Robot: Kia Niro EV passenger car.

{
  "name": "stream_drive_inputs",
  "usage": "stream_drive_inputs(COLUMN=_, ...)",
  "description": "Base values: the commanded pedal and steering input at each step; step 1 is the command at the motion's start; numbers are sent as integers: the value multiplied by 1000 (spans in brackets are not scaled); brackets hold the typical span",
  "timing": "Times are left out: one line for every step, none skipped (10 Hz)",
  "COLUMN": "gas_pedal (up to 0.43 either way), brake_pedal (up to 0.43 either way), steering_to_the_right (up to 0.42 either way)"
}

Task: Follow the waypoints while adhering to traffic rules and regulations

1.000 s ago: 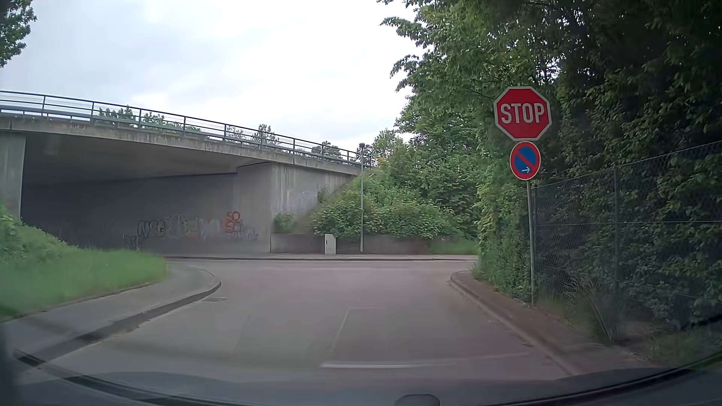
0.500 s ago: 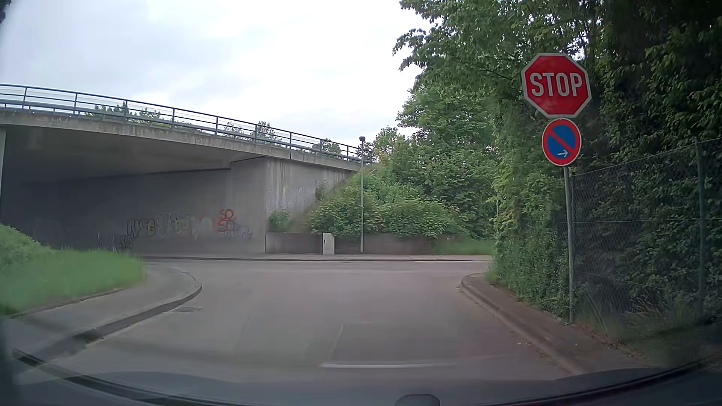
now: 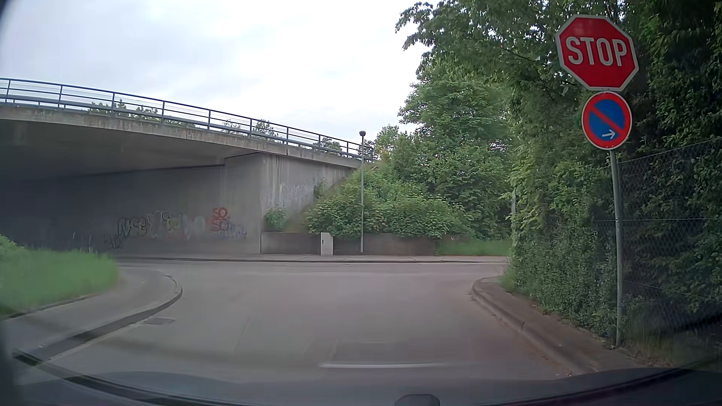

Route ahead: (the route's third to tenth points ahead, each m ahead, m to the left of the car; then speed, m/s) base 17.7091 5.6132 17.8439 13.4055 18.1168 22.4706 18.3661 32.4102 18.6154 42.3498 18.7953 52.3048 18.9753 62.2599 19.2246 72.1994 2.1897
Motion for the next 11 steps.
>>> stream_drive_inputs(gas_pedal=0, brake_pedal=165, steering_to_the_right=-8)
stream_drive_inputs(gas_pedal=0, brake_pedal=159, steering_to_the_right=-8)
stream_drive_inputs(gas_pedal=0, brake_pedal=159, steering_to_the_right=-7)
stream_drive_inputs(gas_pedal=0, brake_pedal=159, steering_to_the_right=-7)
stream_drive_inputs(gas_pedal=0, brake_pedal=159, steering_to_the_right=-6)
stream_drive_inputs(gas_pedal=0, brake_pedal=159, steering_to_the_right=-4)
stream_drive_inputs(gas_pedal=0, brake_pedal=165, steering_to_the_right=-4)
stream_drive_inputs(gas_pedal=0, brake_pedal=195, steering_to_the_right=-4)
stream_drive_inputs(gas_pedal=0, brake_pedal=220, steering_to_the_right=-5)
stream_drive_inputs(gas_pedal=0, brake_pedal=232, steering_to_the_right=-5)
stream_drive_inputs(gas_pedal=0, brake_pedal=256, steering_to_the_right=-5)
